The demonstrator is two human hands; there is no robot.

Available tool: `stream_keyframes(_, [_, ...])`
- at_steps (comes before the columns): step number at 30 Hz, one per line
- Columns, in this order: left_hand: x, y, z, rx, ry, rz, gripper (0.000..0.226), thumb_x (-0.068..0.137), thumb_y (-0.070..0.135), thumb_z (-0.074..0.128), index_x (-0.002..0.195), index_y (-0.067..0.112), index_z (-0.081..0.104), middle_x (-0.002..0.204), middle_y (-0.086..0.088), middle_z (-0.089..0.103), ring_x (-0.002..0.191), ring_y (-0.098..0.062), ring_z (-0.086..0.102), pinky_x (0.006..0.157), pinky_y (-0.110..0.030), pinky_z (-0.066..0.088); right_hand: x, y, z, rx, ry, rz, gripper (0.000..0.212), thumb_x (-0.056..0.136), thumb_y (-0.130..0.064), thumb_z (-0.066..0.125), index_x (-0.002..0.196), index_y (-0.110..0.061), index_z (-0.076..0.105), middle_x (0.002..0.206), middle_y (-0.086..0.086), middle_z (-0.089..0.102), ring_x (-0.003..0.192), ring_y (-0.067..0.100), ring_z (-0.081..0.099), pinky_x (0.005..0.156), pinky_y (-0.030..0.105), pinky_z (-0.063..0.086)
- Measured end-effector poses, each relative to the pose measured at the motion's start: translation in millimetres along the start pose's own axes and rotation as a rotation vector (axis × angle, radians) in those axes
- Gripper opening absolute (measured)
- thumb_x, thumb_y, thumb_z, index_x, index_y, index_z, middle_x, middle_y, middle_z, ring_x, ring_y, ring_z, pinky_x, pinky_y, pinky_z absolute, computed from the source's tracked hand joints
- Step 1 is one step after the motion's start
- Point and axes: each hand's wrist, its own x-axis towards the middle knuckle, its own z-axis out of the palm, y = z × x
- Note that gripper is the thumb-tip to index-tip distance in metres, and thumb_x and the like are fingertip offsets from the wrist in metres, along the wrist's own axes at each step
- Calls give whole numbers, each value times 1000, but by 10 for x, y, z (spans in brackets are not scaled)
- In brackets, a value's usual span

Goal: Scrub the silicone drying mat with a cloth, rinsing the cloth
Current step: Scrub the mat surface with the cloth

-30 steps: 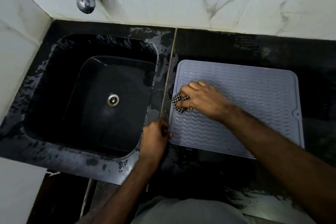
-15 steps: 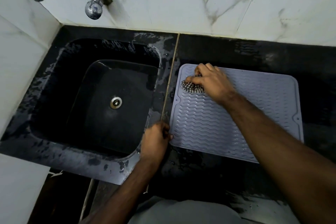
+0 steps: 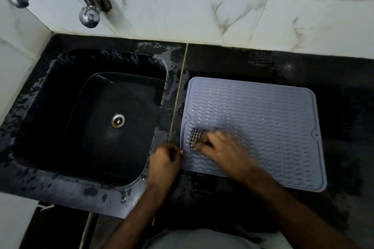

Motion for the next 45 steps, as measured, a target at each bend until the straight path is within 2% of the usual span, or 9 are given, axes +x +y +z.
stream_keyframes(5, [5,64,57,4,-38,64,17,90,23,73,78,23,61,68,10,64,59,6,55,57,-8,37,-226,-184,80,184,-93,177,33,96,-55,49,119,-37,65,130,-1,52,118,23,49,91,41,40])
stream_keyframes(8, [-1,65,60,-6,-11,60,11,91,24,73,86,21,63,72,11,66,64,-2,59,62,-17,40,-194,-200,60,301,-44,317,21,95,-45,57,108,-34,68,135,-3,48,128,23,44,100,44,38])
stream_keyframes(11, [4,49,14,-23,12,39,9,90,25,74,90,20,66,76,9,69,72,-10,65,69,-23,47,-138,-259,115,214,-79,358,32,91,-39,64,122,-33,58,141,-1,47,122,26,51,98,44,45])
stream_keyframes(18, [43,-13,-22,-31,-47,22,15,91,23,73,78,19,67,65,10,67,61,6,61,62,-13,46,-88,-39,199,-96,-189,-18,64,85,-25,73,141,-37,45,146,8,46,113,33,56,90,48,51])
stream_keyframes(22, [65,5,8,-457,-150,-141,17,97,8,64,81,5,72,73,-10,75,64,-12,64,64,-30,49,143,89,226,-111,-205,-148,76,82,-18,71,146,-40,37,145,8,38,119,32,48,94,50,49])
stream_keyframes(27, [32,50,-24,-685,-243,-168,22,101,4,57,84,3,71,79,-12,75,66,-14,66,63,-23,50,458,402,138,-140,-395,-184,72,96,-23,55,150,-55,20,155,2,33,135,33,38,105,53,40])
stream_keyframes(30, [39,24,-52,-663,-247,-163,17,100,7,60,90,-1,72,86,-15,76,76,-20,68,72,-28,53,580,486,112,-134,-407,-189,52,98,-45,19,149,-55,24,154,1,37,133,31,39,105,51,39])
stream_keyframes(37, [29,-16,-70,-486,-215,-143,15,98,14,66,90,5,74,88,-12,77,80,-24,72,79,-39,57,1027,770,-38,-243,-395,-266,63,88,-37,56,144,-54,34,148,-5,44,131,26,42,103,45,39])
stream_keyframes(45, [19,9,-77,-98,-101,-67,18,94,31,69,92,14,72,78,5,73,75,-10,69,67,-22,48,1069,887,-274,-266,-452,-154,63,87,-26,47,143,-53,40,152,-3,41,132,30,38,105,48,35])
